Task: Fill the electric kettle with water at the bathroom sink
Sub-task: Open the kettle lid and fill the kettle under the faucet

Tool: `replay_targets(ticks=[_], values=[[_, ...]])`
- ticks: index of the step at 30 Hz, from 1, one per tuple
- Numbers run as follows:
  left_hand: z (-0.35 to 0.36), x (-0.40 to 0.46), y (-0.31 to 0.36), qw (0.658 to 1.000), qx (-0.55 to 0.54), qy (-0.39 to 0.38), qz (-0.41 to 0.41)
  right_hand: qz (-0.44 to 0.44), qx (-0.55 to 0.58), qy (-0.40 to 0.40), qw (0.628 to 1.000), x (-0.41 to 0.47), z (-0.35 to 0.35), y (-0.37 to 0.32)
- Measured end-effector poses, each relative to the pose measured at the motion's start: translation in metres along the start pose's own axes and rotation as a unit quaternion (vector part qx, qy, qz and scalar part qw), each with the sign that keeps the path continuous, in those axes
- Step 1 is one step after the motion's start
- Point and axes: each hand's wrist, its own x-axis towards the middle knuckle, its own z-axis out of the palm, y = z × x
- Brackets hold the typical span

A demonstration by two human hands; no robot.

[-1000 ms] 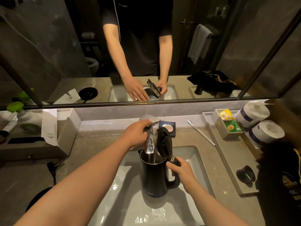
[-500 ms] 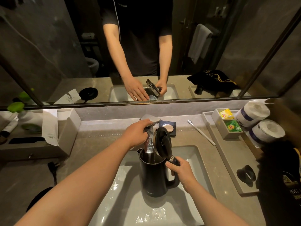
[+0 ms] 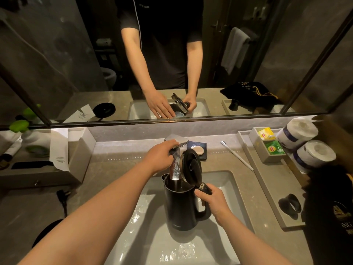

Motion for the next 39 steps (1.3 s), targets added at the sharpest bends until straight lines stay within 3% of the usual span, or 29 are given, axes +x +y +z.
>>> replay_targets(ticks=[39], values=[[-0.0007, -0.0006, 0.0, 1.0, 0.01, -0.004, -0.001, 0.012, -0.01, 0.007, 1.0, -0.0002, 0.0024, 0.0084]])
